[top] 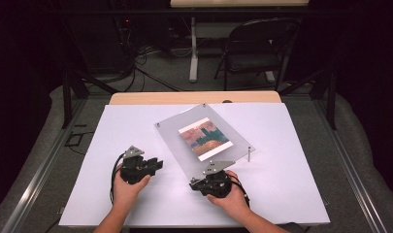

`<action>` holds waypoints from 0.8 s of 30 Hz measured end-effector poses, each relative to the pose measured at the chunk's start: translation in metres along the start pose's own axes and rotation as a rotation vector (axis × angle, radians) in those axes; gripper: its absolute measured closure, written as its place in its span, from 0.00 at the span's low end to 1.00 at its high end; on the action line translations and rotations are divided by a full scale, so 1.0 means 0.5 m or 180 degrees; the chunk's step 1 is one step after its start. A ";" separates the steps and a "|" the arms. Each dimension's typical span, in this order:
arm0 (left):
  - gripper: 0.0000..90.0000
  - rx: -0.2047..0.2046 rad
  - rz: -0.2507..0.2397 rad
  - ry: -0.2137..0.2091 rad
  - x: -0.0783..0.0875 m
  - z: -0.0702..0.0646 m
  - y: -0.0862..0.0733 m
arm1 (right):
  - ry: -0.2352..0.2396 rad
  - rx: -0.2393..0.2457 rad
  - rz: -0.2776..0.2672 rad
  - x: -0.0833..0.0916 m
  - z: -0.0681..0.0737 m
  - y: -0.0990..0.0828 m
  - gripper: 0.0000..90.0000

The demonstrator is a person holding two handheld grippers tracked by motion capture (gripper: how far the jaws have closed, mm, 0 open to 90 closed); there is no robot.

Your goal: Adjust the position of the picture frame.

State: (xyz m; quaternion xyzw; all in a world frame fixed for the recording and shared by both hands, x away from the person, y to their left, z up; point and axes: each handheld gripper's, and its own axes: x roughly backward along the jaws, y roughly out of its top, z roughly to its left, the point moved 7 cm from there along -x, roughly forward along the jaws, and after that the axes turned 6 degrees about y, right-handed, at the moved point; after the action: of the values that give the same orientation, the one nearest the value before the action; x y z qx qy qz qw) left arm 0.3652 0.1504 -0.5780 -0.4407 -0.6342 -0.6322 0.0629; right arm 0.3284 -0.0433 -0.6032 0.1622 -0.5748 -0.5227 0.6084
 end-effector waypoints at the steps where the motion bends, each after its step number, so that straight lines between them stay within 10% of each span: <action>1: 0.71 -0.0020 -0.0019 -0.0011 0.000 -0.003 -0.004 | 0.0006 -0.0003 -0.0007 0.000 0.000 0.000 0.91; 13: 0.54 -0.0263 -0.0055 -0.0128 0.000 -0.052 -0.028 | -0.0114 0.0070 -0.0010 0.059 0.005 -0.011 0.53; 24: 0.49 -0.0549 0.0077 -0.0254 -0.017 -0.100 -0.046 | -0.0415 -0.0029 -0.0062 0.151 -0.024 -0.035 0.52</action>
State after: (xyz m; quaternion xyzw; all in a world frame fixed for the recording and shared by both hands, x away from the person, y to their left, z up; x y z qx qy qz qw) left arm 0.3319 0.1078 -0.5911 -0.4770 -0.5740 -0.6656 0.0069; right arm 0.3154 -0.1172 -0.5809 0.1306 -0.6092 -0.5408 0.5652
